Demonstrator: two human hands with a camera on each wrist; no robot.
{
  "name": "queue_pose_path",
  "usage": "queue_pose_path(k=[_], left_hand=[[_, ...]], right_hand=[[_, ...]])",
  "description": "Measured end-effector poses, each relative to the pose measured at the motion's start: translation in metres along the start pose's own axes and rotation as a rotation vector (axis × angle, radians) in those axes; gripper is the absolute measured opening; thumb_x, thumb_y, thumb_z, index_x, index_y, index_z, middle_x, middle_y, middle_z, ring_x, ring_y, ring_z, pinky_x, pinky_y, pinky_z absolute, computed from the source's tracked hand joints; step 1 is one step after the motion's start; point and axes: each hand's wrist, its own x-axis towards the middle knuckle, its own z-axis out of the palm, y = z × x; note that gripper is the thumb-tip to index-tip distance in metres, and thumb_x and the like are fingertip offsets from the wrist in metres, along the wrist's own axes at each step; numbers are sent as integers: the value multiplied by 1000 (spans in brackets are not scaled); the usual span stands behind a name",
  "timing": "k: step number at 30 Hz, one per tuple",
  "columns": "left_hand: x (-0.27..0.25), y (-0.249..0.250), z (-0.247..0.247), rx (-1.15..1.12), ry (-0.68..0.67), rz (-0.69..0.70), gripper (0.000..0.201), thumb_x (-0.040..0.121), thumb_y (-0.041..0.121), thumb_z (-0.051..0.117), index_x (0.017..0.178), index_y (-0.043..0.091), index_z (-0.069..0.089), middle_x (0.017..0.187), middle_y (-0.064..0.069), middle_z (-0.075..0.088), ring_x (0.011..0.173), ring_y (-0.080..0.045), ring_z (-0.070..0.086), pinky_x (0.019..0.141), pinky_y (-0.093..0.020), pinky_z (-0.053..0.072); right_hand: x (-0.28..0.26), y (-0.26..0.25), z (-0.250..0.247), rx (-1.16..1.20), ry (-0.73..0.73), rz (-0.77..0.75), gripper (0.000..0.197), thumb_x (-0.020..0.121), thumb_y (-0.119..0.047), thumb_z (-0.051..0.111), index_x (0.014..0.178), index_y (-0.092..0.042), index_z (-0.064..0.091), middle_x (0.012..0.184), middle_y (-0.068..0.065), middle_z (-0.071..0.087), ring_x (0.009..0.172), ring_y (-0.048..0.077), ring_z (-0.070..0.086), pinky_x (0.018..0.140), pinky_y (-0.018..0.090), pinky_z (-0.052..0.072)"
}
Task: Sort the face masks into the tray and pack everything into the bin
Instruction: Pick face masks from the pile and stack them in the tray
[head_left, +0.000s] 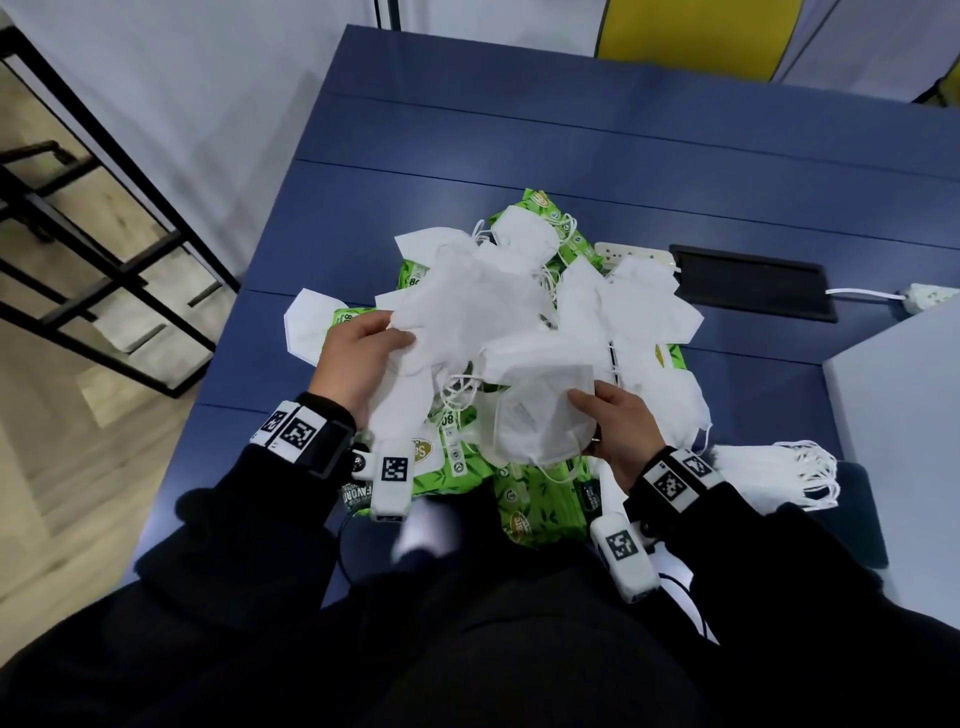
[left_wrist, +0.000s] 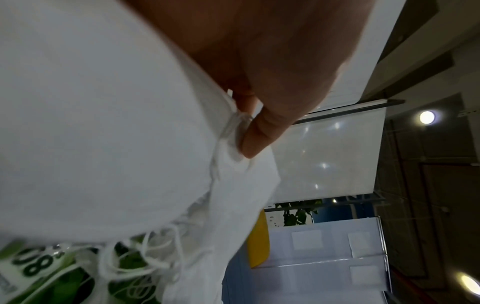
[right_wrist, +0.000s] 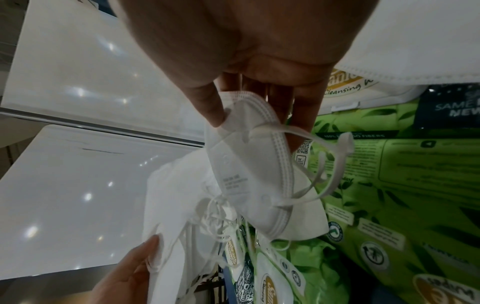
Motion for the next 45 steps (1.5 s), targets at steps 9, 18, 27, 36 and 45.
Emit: queue_pose_path(k=[9, 18, 27, 36, 45], left_hand=[[-25, 2, 21, -303, -52, -106, 45, 92, -12, 53, 126, 16, 60, 98, -7, 77, 80, -23, 73, 75, -40, 61], [-44, -21, 65, -322, -225, -133, 85, 77, -31, 50, 142, 24, 45, 119, -22, 70, 101, -34, 70, 76, -42, 60], [-39, -36, 78, -97, -116, -67, 38, 91, -3, 68, 125, 15, 66, 110, -14, 76, 91, -30, 74, 75, -41, 60], [-3, -40, 21, 266, 109, -6, 48, 86, -1, 60, 126, 25, 68, 106, -2, 67, 89, -25, 66, 61, -29, 51], [-27, -11, 55, 518, -67, 509, 53, 86, 36, 78, 136, 35, 59, 142, 8, 49, 132, -10, 48, 111, -40, 43]], right_hand=[[-8, 3, 3, 18, 7, -32, 25, 98, -7, 58, 119, -17, 67, 102, 8, 73, 82, 25, 70, 57, 36, 58], [-20, -9, -6, -29, 64, -212, 37, 86, 7, 51, 94, -18, 76, 83, 9, 69, 67, 23, 61, 59, 30, 53], [-18, -7, -1, -52, -55, -188, 47, 78, -38, 85, 92, 5, 71, 84, 19, 65, 78, 27, 61, 73, 45, 48], [-14, -20, -40, -221, 186, -403, 13, 87, -13, 75, 78, -23, 75, 66, -12, 70, 62, 7, 63, 62, 24, 51], [-5, -35, -34, 120, 194, -350, 17, 83, -26, 72, 92, -11, 69, 93, 11, 66, 84, 26, 61, 76, 38, 49]])
